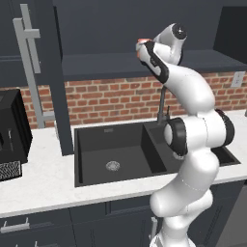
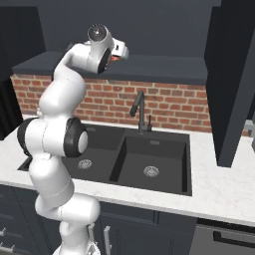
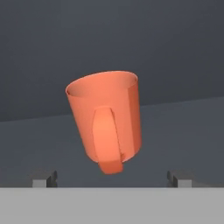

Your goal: Gather all objects into one cabinet and sort the glasses and bowls to opposite sides.

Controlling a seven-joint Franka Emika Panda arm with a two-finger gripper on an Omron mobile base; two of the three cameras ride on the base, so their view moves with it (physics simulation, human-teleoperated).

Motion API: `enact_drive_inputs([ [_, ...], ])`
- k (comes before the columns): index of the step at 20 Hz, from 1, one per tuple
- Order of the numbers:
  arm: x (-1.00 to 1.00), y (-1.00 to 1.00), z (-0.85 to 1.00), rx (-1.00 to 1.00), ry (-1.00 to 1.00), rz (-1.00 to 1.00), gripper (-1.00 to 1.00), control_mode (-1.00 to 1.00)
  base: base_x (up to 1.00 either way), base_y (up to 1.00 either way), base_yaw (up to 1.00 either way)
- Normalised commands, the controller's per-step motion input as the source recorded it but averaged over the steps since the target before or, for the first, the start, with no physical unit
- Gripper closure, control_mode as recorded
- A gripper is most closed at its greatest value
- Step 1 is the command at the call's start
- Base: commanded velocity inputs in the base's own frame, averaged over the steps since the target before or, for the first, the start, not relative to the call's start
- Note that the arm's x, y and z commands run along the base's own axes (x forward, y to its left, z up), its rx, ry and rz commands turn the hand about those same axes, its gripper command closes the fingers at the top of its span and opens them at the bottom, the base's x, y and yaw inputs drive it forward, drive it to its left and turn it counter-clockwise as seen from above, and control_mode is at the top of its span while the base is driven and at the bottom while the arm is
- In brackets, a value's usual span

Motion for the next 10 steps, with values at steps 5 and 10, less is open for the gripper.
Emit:
enact_drive_inputs([
  [5,0.37,0.0,0.0,0.0,-0.01,0.0,-1.0,-1.0,0.0,0.0,0.0],
  [10,0.28,0.0,0.0,0.0,0.0,0.0,-1.0,-1.0,0.0,0.0,0.0],
])
